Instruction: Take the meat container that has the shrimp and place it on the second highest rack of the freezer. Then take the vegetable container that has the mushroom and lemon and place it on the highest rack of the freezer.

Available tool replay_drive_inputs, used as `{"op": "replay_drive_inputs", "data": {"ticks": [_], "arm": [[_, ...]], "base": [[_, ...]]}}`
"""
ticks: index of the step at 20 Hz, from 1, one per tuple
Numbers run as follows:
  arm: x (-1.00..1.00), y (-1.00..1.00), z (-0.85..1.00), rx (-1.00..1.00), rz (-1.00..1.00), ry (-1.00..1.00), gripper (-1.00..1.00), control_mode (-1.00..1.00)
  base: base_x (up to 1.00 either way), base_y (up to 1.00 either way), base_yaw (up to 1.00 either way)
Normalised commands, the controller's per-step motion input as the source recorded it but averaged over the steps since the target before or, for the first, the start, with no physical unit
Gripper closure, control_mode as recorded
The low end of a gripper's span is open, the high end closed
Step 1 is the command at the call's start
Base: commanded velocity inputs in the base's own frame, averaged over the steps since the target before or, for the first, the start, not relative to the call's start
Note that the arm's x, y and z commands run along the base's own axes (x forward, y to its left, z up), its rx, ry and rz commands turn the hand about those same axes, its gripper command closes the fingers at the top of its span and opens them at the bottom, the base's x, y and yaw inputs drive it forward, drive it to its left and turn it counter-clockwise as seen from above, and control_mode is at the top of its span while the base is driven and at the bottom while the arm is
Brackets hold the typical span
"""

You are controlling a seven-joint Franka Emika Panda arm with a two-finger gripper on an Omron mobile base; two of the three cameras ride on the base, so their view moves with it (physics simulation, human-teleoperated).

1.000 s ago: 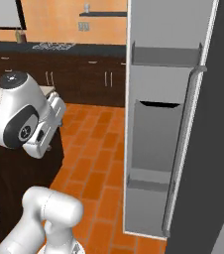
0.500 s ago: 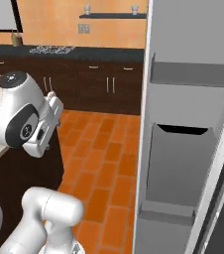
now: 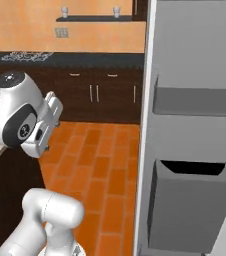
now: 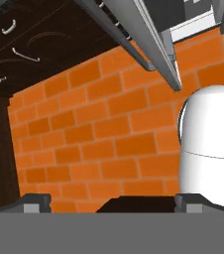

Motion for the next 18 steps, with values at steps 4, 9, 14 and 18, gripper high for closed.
{"op": "replay_drive_inputs", "data": {"ticks": [4, 9, 14, 18], "arm": [[0.00, 0.00, 0.00, 0.00, 0.00, 0.00, -1.00, 1.00], [0.00, 0.00, 0.00, 0.00, 0.00, 0.00, -1.00, 1.00], [0.00, 0.00, 0.00, 0.00, 0.00, 0.00, -1.00, 1.00], [0.00, 0.00, 0.00, 0.00, 0.00, 0.00, -1.00, 1.00]], "base": [[0.72, 0.25, -0.22], [0.80, 0.04, -0.26], [0.93, 0.00, -0.30], [0.94, 0.00, -0.39]]}}
